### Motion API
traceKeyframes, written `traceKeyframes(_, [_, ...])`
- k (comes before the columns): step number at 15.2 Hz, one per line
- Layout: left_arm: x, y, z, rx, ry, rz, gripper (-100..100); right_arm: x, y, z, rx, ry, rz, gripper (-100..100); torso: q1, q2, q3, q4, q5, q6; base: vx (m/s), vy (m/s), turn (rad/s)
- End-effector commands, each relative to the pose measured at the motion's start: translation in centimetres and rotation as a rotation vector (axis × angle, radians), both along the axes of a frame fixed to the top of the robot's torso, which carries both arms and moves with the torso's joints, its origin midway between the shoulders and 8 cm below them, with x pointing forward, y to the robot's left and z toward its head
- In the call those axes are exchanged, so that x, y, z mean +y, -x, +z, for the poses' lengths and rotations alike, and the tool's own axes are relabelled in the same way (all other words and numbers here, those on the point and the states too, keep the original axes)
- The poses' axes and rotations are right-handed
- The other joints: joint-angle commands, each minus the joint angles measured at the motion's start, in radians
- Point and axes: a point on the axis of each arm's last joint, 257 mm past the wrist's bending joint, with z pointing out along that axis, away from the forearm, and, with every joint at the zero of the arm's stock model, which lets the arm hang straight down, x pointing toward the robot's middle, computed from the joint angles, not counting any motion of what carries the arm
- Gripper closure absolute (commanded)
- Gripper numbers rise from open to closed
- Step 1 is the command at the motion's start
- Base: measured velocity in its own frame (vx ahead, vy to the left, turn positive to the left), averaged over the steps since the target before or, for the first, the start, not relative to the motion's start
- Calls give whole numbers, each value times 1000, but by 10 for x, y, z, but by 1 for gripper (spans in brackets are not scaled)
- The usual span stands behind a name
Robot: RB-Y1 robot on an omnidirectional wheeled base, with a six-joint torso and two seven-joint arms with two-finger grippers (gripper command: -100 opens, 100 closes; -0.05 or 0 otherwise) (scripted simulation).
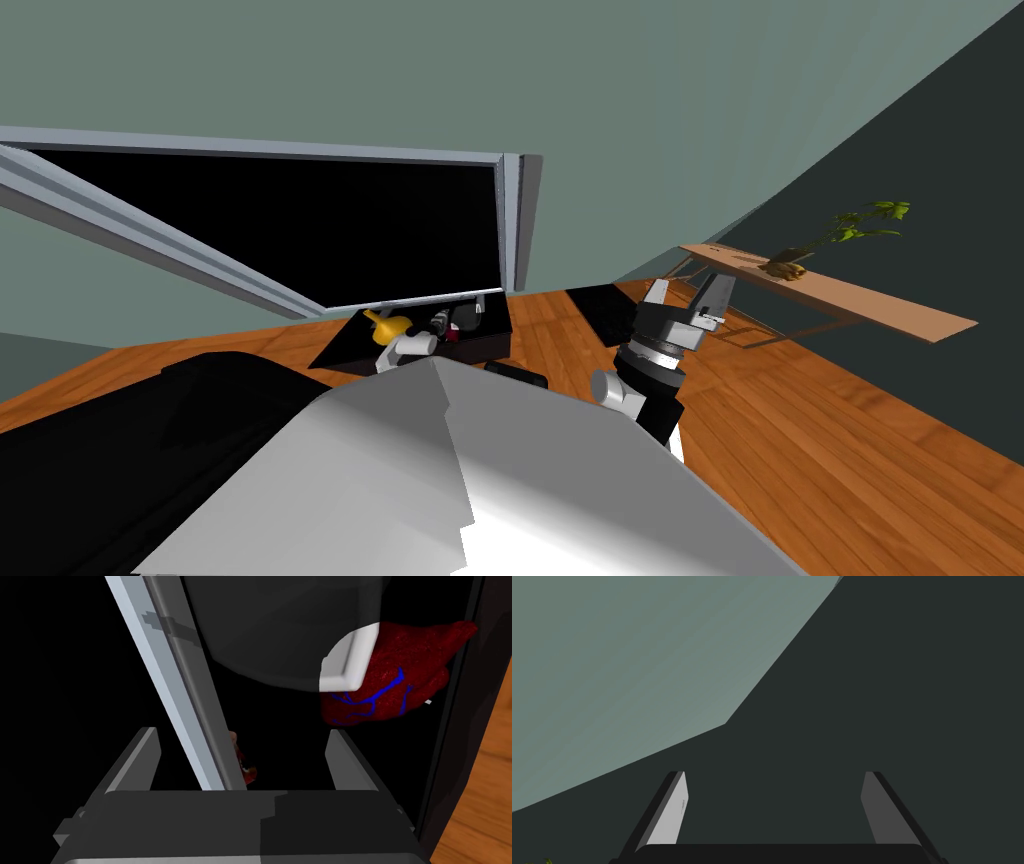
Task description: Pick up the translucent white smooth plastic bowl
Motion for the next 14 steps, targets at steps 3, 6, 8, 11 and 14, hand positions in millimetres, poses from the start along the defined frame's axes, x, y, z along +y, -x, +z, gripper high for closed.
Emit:
traceKeyframes(3, [6, 16, -22, 83, 51, 46, -100, 0, 0, 0, 0, 0, 0, 0, 0, 0, 0, 0, 0, 0, 56, -68, 11])
traceKeyframes(6, [9, 29, -39, 145, 98, 89, -100, 0, 0, 0, 0, 0, 0, 0, 1, 0, 0, 0, 0, 0, 53, -63, 10])
traceKeyframes(8, [9, 36, -47, 180, 123, 110, -100, 0, 0, 0, 0, 0, 0, 0, 1, 1, 0, 0, 0, 0, 48, -56, 5])
traceKeyframes(11, [9, 42, -53, 207, 145, 128, -100, 0, 0, 0, 0, 0, 0, 0, 1, 1, 0, 0, 0, 0, 48, -61, 6])
traceKeyframes(14, [9, 51, -63, 253, 184, 160, -100, 0, 0, 0, 0, 0, 0, 0, 1, 0, 0, 0, 0, 0, 58, -56, 4])
